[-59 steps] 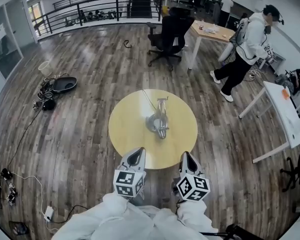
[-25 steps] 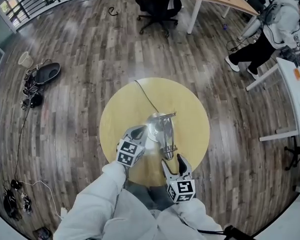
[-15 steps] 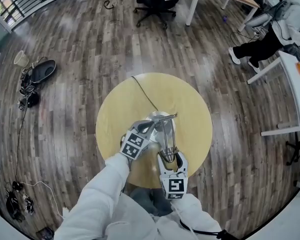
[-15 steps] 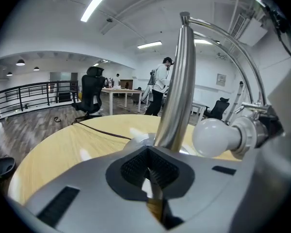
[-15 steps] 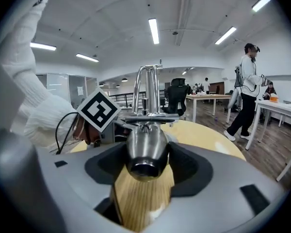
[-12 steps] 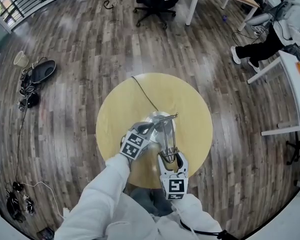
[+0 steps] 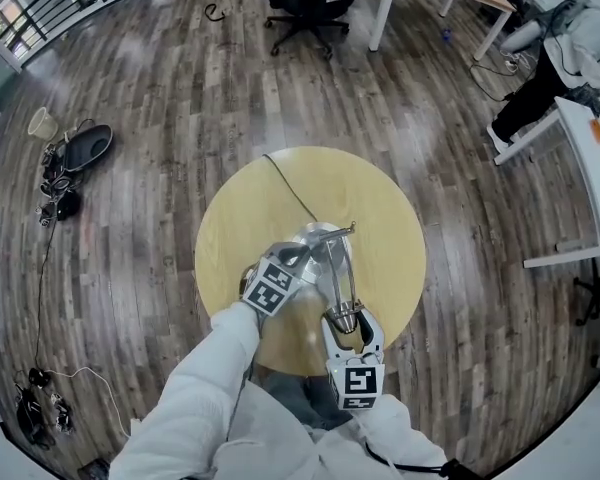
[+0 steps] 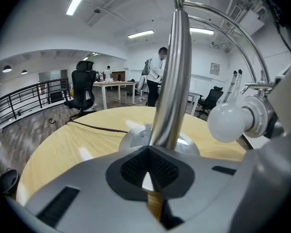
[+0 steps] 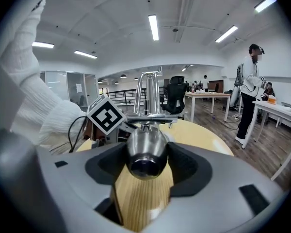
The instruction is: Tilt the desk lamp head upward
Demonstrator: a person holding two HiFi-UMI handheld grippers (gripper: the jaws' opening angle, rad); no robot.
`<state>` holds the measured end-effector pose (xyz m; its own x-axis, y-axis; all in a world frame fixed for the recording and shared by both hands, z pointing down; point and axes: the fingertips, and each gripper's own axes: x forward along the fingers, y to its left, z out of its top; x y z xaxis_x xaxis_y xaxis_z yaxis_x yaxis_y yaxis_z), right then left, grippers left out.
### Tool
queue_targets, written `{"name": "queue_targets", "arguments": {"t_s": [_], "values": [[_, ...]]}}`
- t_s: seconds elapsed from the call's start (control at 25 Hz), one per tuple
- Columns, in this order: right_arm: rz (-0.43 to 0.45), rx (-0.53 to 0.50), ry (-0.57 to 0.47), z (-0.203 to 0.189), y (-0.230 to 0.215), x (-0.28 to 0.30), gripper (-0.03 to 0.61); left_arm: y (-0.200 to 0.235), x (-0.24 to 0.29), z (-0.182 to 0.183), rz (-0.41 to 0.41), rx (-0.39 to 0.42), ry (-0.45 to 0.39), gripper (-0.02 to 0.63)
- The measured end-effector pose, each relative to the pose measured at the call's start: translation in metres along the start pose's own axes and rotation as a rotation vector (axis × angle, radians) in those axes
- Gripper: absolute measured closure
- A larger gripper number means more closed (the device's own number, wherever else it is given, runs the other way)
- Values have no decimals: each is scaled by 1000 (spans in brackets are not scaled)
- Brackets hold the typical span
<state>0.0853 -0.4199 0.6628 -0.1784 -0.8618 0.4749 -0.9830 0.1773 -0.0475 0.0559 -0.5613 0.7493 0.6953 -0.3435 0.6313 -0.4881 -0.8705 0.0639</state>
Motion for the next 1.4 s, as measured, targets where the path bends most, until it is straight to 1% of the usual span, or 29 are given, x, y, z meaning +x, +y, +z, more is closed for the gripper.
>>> {"name": "queue_targets", "arguments": {"t_s": [0.2, 0.44, 0.6, 0.72, 0.8, 0.92, 1.04, 1.16, 1.4], "values": [[4, -1, -8, 23, 6, -37, 301, 3, -4, 0, 5, -39, 3, 616], [18, -16, -40, 72, 11, -85, 302, 2, -9, -2, 12, -44, 12, 615], [21, -20, -70, 109, 12, -109, 302, 1, -12, 0, 24, -18, 22, 617], [20, -22, -42, 132, 11, -118, 303, -2, -12, 0, 16, 12, 30, 617], [22, -29, -41, 148, 11, -123, 304, -3, -12, 0, 13, 25, 27, 617], [31, -38, -42, 173, 12, -127, 304, -5, -13, 1, 14, 38, 25, 617], [47, -51, -21, 195, 11, -124, 304, -5, -15, 5, 23, 44, 26, 617], [60, -73, -9, 211, 13, -122, 305, -7, -18, 7, 26, 55, 24, 617], [80, -75, 18, 234, 14, -124, 305, -11, -20, 1, 19, 132, 44, 617]]}}
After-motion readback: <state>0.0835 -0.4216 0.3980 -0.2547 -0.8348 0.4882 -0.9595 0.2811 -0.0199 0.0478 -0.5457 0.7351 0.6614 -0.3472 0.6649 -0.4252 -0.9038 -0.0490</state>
